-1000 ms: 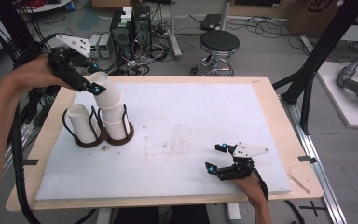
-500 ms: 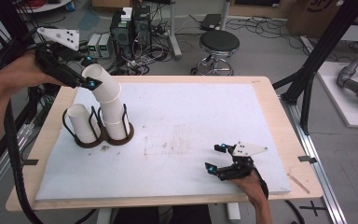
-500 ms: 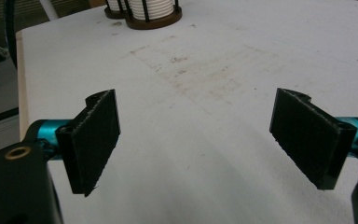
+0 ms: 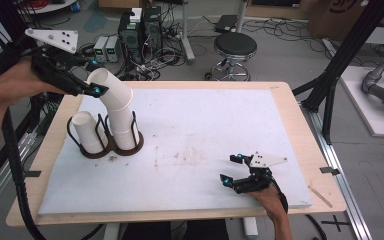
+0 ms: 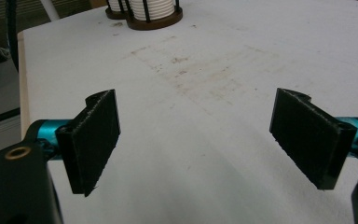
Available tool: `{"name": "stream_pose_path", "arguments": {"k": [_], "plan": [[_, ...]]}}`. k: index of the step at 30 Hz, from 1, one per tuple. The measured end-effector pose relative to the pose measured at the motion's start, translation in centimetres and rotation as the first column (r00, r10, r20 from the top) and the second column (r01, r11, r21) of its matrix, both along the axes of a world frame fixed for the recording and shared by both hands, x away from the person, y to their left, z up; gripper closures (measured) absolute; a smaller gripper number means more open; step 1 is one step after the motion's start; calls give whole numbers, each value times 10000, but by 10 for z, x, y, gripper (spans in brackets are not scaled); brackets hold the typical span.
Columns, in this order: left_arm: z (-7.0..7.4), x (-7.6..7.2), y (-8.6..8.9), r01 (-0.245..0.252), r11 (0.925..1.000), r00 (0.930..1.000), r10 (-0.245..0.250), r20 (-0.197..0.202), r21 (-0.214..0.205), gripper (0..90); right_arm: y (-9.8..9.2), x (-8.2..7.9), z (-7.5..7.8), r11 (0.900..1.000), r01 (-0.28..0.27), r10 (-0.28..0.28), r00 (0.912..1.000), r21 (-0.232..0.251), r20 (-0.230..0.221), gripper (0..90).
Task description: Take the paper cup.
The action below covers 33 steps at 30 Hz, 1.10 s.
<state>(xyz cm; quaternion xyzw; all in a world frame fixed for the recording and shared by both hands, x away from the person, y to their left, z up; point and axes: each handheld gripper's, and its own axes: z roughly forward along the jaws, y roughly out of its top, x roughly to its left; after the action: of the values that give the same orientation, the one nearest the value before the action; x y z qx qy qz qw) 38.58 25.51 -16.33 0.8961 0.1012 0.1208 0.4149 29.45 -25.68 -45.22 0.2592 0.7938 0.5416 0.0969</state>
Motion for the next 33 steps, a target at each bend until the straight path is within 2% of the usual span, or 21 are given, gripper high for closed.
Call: {"name": "stream_pose_path", "arguments": {"k": [8,14,18,25,30,33], "plan": [[-18,-11,8,246,9964,9997,-252,-70,-816,350,1,-1,0,10000,56,-56,10000,-81,58,165],[-34,-24,16,382,9839,9993,-381,39,-1746,350,1,0,0,10000,-10,11,10000,-77,17,165],[-45,-36,17,452,9773,9990,-445,80,-2069,350,1,-1,0,10000,17,-17,10000,-39,2,165],[-61,-63,13,556,9583,9982,-469,376,-2804,350,1,-2,0,9999,61,-60,9999,-111,86,165],[-74,-76,15,547,9370,9983,-446,372,-3450,350,2,-3,0,9998,120,-118,9997,-130,208,165],[-81,-82,16,566,9278,9983,-466,359,-3687,350,2,-3,0,9998,159,-156,9996,-136,219,165]]}}
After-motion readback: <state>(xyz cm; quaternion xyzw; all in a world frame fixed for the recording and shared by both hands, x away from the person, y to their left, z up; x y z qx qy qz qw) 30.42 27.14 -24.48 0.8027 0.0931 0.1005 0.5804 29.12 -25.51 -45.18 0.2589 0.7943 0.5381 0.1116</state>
